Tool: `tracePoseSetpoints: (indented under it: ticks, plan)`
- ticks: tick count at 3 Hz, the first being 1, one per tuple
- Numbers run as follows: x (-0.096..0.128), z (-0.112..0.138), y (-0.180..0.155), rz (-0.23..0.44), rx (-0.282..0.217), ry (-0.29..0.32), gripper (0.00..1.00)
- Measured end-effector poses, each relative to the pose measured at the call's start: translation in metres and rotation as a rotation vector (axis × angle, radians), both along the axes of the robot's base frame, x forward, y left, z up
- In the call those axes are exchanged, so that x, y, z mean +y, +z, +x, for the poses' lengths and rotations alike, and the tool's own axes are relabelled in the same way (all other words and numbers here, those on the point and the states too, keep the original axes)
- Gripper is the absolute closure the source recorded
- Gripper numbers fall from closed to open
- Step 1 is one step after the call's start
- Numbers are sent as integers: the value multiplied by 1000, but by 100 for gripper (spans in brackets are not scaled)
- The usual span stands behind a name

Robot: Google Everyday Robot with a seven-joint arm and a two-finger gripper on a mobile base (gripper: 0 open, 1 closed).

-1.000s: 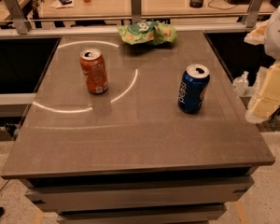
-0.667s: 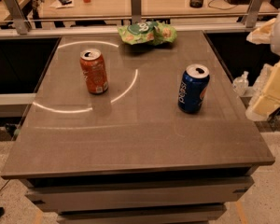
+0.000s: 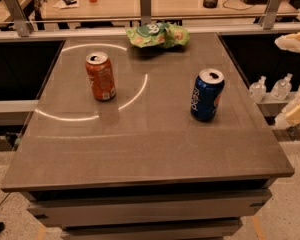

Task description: Pick pepsi can

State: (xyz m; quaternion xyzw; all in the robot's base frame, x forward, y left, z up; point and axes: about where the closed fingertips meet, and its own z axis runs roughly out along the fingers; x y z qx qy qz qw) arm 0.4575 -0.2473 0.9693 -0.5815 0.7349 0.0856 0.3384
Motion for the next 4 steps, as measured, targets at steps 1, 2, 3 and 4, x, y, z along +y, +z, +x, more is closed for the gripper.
tracePoseSetpoints:
  ticks: [1,2,3,4]
  plan:
    - [9,-4,-11,193,-50,85,0]
    - [14,-5,-28,363,-52,95,0]
    - [10,-3,-49,476,-46,73,0]
    - [3,5,-67,560,-48,44,0]
